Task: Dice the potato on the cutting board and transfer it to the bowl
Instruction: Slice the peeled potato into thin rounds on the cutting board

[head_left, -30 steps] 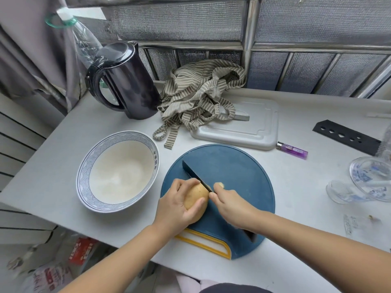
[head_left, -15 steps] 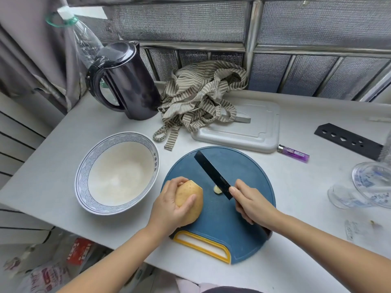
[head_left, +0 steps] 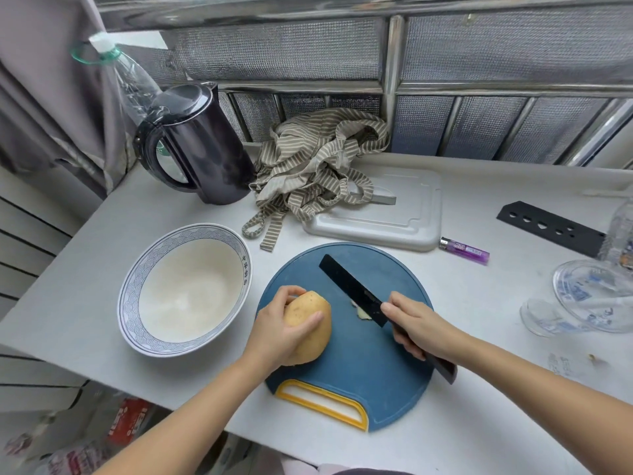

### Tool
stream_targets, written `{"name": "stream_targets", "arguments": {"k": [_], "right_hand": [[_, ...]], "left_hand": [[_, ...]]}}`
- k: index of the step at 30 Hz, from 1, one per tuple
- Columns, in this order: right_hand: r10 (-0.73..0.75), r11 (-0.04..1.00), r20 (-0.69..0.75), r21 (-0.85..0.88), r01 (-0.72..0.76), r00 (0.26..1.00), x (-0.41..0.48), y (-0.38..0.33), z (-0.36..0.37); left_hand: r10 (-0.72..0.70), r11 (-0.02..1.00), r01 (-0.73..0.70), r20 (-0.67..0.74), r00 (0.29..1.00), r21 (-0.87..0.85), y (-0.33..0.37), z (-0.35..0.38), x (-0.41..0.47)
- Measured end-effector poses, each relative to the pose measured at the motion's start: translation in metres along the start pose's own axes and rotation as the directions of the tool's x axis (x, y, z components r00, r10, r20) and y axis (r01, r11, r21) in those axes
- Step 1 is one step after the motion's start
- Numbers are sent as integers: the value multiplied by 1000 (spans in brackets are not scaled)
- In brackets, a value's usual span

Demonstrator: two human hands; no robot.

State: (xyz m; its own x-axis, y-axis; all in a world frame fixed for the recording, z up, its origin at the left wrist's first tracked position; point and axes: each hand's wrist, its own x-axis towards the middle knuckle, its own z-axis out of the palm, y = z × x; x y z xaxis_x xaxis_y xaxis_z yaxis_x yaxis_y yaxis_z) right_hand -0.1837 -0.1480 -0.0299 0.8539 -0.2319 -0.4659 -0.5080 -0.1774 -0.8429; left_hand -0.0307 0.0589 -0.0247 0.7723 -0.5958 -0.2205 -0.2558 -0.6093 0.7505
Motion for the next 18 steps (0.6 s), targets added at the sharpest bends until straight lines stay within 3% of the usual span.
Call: {"name": "stream_targets", "arguments": {"k": [4, 6, 9, 11, 15, 18], "right_hand": [[-35, 998, -58, -50, 32, 998, -3, -17, -30], [-94, 971, -75, -227, 75, 993, -6, -27, -43], [-197, 831, -112, -547, 105, 974, -7, -35, -52], [-240, 744, -121, -660, 103, 963, -5, -36, -54], [-245, 633, -117, -771, 67, 963, -4, -34, -55], [-235, 634, -128, -772, 52, 964, -5, -31, -52]], "left_hand": [[-33, 994, 16, 149, 988, 110, 21, 9, 14], [-60, 977, 10, 225, 972, 213, 33, 10, 23], [-37, 929, -65, 269, 963, 364, 45, 12, 28], [11, 887, -146, 295, 955, 439, 50, 13, 27], [82, 867, -211, 287, 954, 452, 50, 14, 19], [142, 887, -228, 234, 962, 401, 51, 15, 18]]}}
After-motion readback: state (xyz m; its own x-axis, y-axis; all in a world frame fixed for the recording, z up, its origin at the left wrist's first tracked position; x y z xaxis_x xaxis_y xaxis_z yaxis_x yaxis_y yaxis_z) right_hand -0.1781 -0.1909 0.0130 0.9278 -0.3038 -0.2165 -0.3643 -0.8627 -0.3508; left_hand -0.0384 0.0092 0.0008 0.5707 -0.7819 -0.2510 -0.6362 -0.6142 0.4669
